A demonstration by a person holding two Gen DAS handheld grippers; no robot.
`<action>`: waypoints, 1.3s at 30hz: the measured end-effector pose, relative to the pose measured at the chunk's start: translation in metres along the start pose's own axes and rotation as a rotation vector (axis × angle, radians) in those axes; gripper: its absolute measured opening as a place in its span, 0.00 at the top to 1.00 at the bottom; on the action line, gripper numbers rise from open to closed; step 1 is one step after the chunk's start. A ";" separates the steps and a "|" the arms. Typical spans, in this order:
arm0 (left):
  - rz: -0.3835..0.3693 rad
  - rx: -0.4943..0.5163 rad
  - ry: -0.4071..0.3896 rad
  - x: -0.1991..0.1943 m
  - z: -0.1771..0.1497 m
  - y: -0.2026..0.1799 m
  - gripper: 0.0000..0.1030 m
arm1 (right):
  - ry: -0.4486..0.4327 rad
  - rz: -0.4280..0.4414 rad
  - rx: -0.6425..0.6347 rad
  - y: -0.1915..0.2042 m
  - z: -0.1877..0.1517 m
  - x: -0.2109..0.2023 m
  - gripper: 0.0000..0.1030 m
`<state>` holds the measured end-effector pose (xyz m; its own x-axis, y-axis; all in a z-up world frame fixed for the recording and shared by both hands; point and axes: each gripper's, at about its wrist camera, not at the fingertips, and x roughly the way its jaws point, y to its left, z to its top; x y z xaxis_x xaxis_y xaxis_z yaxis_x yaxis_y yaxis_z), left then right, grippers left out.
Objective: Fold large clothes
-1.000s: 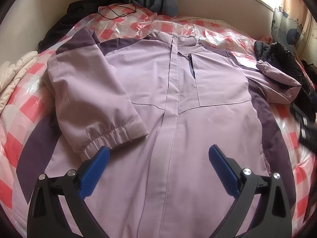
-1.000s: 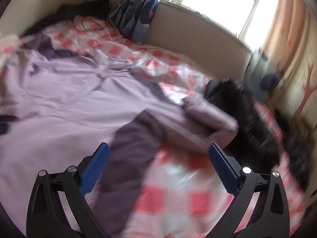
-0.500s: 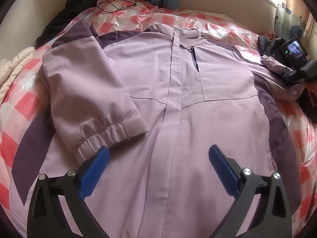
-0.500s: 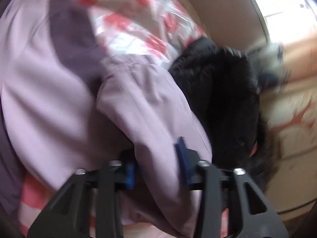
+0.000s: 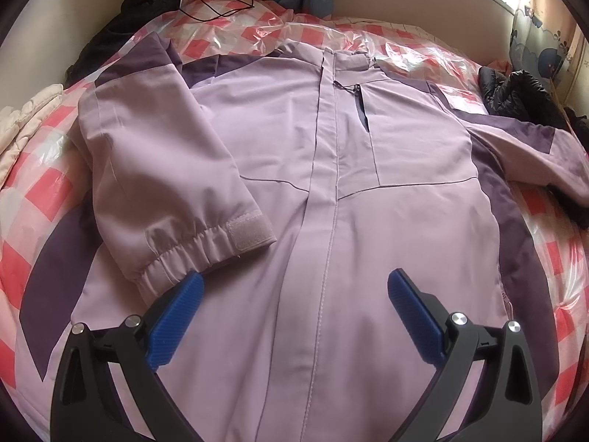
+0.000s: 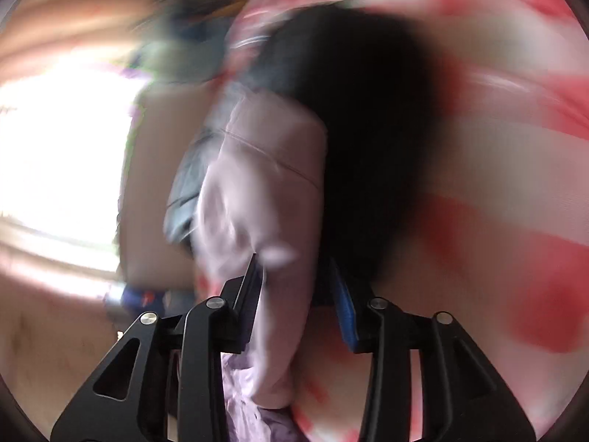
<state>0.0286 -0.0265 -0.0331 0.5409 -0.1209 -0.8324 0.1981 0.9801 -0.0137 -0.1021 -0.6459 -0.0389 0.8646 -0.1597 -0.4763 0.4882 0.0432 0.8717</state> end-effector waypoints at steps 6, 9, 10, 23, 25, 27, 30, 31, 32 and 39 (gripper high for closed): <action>0.100 0.100 -0.065 -0.016 0.001 -0.003 0.07 | 0.081 0.004 -0.349 0.020 -0.058 -0.063 0.23; 0.221 0.207 -0.117 -0.024 0.002 0.001 0.07 | 0.380 0.034 -0.542 0.033 -0.140 -0.056 0.22; 0.232 0.226 -0.121 -0.026 0.001 0.005 0.07 | 0.476 0.043 -0.577 0.032 -0.169 -0.055 0.22; 0.167 0.183 -0.077 -0.059 -0.032 0.090 0.07 | 1.006 0.033 -0.671 -0.018 -0.351 -0.078 0.22; 0.166 0.187 -0.084 -0.060 -0.031 0.095 0.07 | 1.021 0.008 -0.766 -0.019 -0.372 -0.083 0.22; 0.180 0.202 -0.101 -0.057 -0.028 0.094 0.07 | 1.019 0.046 -0.862 -0.010 -0.377 -0.084 0.49; 0.258 0.304 -0.162 -0.049 -0.022 0.076 0.07 | 0.996 0.164 -0.822 -0.005 -0.364 -0.098 0.82; 0.302 0.367 -0.184 -0.040 -0.019 0.065 0.07 | 0.974 0.215 -0.808 0.001 -0.355 -0.105 0.83; 0.334 0.407 -0.181 -0.032 -0.017 0.059 0.07 | 0.958 0.248 -0.795 0.005 -0.351 -0.106 0.83; 0.270 0.495 0.004 0.049 0.002 0.049 0.24 | 0.880 0.433 -0.658 0.019 -0.304 -0.122 0.84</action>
<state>0.0667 0.0157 -0.0738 0.6227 0.1250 -0.7724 0.4136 0.7854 0.4605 -0.1622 -0.3259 0.0003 0.6315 0.7168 -0.2957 -0.1210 0.4678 0.8755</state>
